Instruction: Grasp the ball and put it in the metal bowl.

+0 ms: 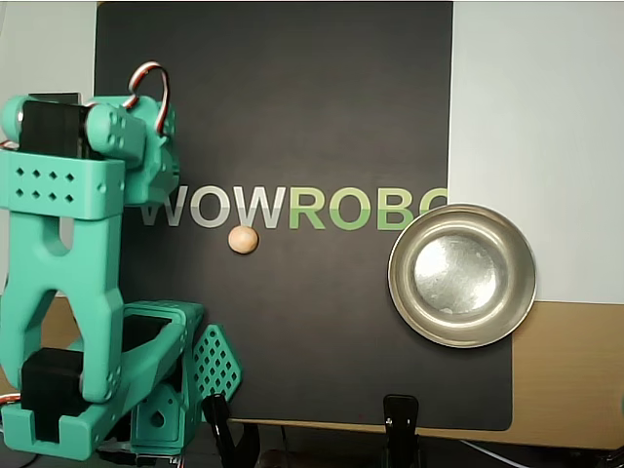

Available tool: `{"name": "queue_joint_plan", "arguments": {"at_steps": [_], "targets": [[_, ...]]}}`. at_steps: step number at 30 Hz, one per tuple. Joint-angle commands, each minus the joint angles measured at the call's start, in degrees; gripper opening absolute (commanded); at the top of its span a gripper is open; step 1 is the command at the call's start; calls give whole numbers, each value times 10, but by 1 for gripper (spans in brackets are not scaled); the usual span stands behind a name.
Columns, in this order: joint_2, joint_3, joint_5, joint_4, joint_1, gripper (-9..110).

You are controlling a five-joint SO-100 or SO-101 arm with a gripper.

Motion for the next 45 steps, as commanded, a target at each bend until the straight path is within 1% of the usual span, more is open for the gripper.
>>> {"name": "queue_joint_plan", "arguments": {"at_steps": [1,18,27,38,45], "targets": [[0,-15,-3,0,4,0],[0,-15,-11,0,4,0],[0,-14,-214,5,4,0],[0,-12,-522,5,4,0],[4,43,-674,5,4,0]]}}
